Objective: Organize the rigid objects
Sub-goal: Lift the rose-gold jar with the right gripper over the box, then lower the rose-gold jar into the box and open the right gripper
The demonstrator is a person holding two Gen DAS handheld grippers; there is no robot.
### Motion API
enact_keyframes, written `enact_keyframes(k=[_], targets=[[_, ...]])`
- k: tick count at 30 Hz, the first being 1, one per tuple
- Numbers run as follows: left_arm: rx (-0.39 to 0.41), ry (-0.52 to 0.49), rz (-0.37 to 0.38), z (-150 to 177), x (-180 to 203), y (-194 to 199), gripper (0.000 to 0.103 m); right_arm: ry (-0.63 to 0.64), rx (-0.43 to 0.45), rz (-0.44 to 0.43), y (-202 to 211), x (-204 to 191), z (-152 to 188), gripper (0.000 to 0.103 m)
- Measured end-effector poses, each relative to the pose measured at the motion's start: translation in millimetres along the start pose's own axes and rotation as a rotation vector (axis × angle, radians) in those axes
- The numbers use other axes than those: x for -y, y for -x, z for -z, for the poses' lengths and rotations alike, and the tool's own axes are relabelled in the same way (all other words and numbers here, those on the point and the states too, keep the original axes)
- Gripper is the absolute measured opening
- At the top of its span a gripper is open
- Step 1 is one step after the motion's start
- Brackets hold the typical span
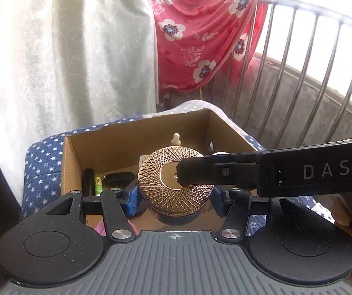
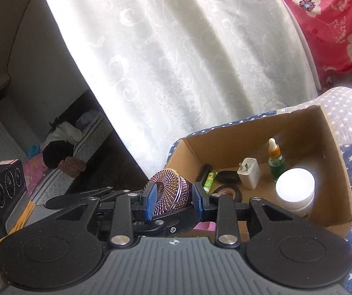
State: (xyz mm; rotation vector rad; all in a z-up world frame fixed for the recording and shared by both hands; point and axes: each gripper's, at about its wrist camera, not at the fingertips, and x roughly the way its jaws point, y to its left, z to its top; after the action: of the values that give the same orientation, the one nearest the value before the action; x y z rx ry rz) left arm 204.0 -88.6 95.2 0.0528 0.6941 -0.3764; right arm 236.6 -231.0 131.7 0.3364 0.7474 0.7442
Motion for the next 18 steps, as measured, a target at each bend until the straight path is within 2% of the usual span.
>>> enact_keyframes(k=[4,10,14,18], targets=[[-0.088,0.031,0.014,-14,-4,-47,0.055,-0.032,-0.077,0.041,-24,32,-19,0.035],[-0.194,0.091,0.024,-23,-13,-96,0.055,-0.052,-0.2,0.071,-61,71,-37,0.035],[-0.254,0.144,0.038,-24,-19,-117,0.055,-0.007,-0.274,0.101,-79,79,-43,0.035],[-0.303,0.169,0.02,-23,-21,-134,0.055,0.032,-0.338,0.113,-97,81,-45,0.035]])
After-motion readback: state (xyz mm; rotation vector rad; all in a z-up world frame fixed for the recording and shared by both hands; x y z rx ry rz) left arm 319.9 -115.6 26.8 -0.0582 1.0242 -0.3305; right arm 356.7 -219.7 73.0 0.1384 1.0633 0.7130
